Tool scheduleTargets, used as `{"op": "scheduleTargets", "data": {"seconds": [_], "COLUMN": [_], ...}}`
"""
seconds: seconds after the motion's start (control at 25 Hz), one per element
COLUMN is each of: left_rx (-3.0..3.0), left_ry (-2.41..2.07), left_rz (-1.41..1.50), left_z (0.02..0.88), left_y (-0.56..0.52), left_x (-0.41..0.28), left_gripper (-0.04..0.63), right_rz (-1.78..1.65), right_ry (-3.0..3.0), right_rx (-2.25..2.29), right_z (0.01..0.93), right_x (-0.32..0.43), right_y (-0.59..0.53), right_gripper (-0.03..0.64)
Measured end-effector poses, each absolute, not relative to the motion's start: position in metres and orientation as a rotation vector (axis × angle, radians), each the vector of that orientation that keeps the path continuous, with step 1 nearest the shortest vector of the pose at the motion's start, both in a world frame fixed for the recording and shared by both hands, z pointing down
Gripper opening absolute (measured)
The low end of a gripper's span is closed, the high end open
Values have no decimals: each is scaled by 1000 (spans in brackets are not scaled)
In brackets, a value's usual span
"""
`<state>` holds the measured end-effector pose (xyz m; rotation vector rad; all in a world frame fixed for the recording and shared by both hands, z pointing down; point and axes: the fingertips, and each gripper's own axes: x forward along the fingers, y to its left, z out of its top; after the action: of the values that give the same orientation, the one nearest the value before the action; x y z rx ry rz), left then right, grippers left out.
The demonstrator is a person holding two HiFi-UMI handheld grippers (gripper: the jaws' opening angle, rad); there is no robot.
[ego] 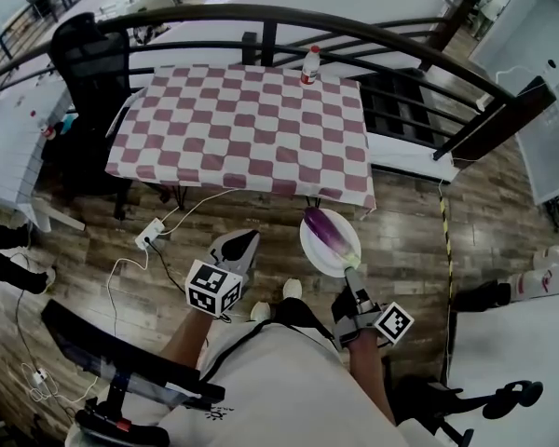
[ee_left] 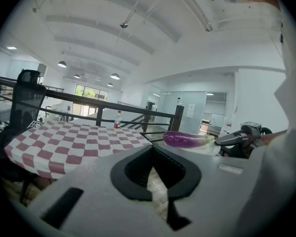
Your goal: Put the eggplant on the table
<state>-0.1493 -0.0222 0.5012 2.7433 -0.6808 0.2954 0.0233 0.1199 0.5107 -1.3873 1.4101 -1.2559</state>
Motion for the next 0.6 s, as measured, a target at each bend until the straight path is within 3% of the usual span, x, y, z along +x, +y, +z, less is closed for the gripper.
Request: {"op": "scheduleTargets", "data": {"seconds": [0.6], "left_rx": [2727], "left_ry": [-712], "left_rz": [315], "left_z": [510], "left_y": [-54], "left_x": [-124], "left_gripper": [6], "right_rz": [-1280], "right_ry": [1424], "right_rx": [-1367], "right_z": [516], "right_x": [50], "right_y": [83], "right_gripper": [41]}}
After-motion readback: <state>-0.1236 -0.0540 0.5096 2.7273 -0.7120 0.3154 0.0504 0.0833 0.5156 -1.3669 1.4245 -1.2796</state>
